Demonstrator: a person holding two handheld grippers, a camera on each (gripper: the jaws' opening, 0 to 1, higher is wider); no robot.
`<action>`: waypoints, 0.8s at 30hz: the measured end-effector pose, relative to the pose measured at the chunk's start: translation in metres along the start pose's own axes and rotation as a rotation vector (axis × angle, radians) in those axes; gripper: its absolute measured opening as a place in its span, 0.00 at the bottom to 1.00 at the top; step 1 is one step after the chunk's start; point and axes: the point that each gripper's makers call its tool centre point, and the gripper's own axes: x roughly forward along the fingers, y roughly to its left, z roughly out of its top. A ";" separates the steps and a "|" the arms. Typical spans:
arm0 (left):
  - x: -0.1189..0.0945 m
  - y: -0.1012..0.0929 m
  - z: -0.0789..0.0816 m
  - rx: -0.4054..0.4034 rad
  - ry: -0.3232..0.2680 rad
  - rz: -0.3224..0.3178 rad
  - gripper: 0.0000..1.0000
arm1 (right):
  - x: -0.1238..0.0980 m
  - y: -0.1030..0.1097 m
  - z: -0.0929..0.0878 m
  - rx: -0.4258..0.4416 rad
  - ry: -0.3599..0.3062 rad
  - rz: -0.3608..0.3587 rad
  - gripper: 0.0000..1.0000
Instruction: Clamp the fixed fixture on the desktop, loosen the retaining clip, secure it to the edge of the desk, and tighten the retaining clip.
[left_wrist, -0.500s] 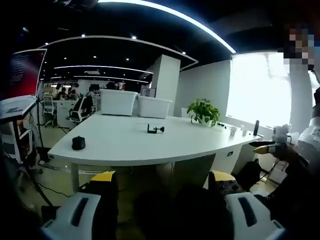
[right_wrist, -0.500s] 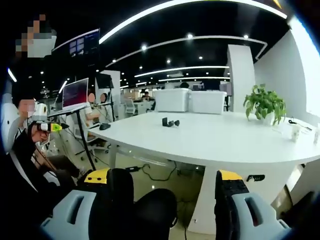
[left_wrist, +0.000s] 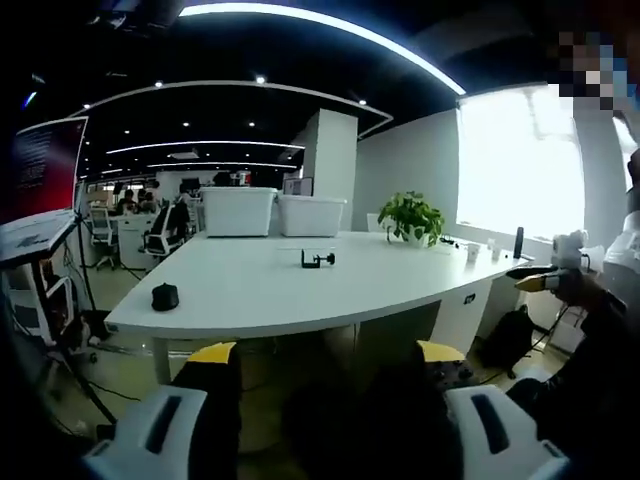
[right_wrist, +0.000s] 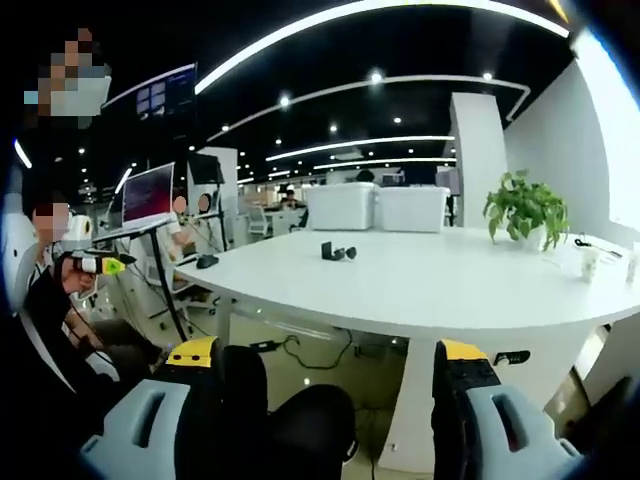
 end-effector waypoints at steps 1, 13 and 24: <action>-0.001 0.001 0.002 -0.005 -0.012 0.005 0.69 | -0.001 0.000 0.002 0.008 -0.010 0.003 0.77; 0.003 0.004 0.012 -0.006 -0.074 0.016 0.71 | 0.005 0.005 -0.003 -0.037 -0.005 -0.001 0.66; 0.006 0.012 0.011 -0.131 -0.106 0.014 0.79 | 0.005 0.004 0.000 -0.040 -0.007 -0.004 0.66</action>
